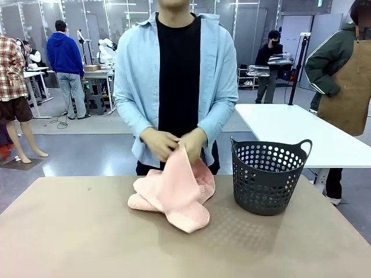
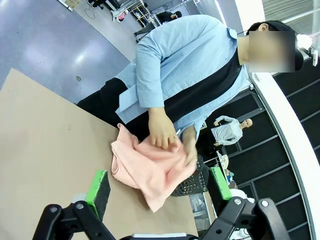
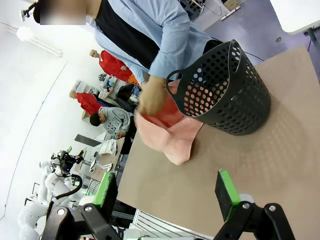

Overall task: Fold the towel.
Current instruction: Grab the top end of the 100 cm Hotel Towel extended by the human.

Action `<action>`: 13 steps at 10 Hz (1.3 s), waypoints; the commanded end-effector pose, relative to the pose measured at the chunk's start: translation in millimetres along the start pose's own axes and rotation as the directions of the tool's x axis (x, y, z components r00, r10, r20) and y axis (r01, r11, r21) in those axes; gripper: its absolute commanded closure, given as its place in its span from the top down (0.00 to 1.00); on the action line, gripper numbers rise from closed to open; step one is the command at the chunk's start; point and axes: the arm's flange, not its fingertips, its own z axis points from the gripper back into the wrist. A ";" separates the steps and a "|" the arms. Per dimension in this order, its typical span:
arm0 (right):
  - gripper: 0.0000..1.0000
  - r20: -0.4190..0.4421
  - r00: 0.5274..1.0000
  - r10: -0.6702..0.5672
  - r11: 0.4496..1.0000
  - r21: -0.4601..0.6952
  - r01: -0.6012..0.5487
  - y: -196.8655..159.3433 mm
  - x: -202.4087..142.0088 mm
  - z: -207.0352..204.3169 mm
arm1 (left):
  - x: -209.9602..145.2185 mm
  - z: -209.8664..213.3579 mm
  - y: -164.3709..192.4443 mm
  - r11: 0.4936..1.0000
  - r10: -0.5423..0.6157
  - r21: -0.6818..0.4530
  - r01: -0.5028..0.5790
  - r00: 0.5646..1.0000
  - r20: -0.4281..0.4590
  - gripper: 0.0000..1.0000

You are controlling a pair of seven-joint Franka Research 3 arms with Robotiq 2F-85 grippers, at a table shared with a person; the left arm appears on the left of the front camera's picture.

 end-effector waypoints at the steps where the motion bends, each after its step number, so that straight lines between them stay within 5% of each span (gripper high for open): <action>1: 1.00 0.008 1.000 0.019 1.000 0.010 -0.019 -0.7 2.8 0.1 | 1.6 -1.6 -1.1 1.000 0.018 -0.007 -0.018 1.000 -0.003 1.00; 13: 1.00 0.008 1.000 0.019 1.000 0.010 -0.019 -0.7 2.8 0.1 | 1.6 -1.6 -1.1 1.000 0.018 -0.007 -0.018 1.000 -0.003 1.00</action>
